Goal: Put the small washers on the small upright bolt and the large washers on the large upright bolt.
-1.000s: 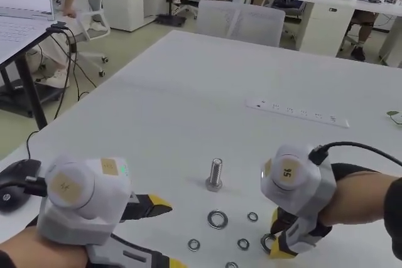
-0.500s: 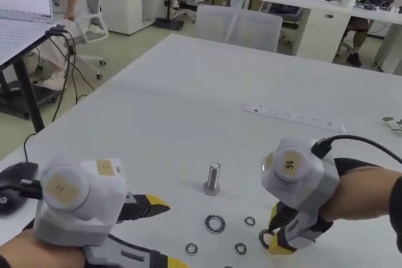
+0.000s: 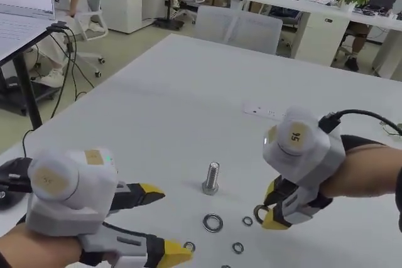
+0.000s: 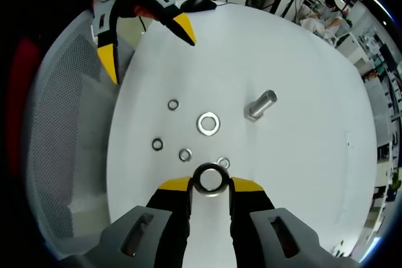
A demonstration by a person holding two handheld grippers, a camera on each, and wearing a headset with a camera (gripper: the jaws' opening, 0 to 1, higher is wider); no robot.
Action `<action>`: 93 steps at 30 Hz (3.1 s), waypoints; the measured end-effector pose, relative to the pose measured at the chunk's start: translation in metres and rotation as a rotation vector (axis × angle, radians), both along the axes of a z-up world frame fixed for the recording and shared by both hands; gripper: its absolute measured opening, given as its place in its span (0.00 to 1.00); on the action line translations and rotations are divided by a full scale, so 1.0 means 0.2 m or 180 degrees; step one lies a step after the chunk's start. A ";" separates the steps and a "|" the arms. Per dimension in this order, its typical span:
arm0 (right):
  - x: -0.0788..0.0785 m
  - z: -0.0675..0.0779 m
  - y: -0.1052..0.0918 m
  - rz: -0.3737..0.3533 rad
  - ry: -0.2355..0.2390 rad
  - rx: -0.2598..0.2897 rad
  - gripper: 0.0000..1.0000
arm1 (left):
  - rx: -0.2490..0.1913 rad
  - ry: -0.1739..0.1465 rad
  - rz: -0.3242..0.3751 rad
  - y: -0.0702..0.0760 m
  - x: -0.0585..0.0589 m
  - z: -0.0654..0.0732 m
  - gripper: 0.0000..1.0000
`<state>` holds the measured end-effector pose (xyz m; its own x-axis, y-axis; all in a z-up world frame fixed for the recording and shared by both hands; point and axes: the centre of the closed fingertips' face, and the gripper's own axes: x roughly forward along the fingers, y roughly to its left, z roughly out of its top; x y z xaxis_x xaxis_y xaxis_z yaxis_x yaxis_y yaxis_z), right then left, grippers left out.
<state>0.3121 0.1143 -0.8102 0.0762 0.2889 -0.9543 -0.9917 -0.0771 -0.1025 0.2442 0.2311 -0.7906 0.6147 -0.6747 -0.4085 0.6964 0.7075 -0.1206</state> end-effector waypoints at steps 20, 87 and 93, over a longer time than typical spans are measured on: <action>0.13 0.23 0.20 0.0227 -0.0221 0.0060 0.23 | -0.0088 -0.0231 0.0230 0.04 0.04 0.08 0.63; 0.30 -0.08 0.47 0.0618 0.0172 -0.0307 0.23 | -0.0085 -0.0212 0.0396 0.07 0.07 0.07 0.62; 0.32 -0.16 0.47 0.0591 0.0202 -0.0327 0.23 | -0.0082 -0.0205 0.0402 0.07 0.07 0.07 0.62</action>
<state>0.3763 0.2085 -0.8427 -0.0305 0.1934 -0.9806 -0.9637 -0.2659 -0.0225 0.2579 0.2457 -0.7760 0.7198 -0.6001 -0.3488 0.6089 0.7872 -0.0978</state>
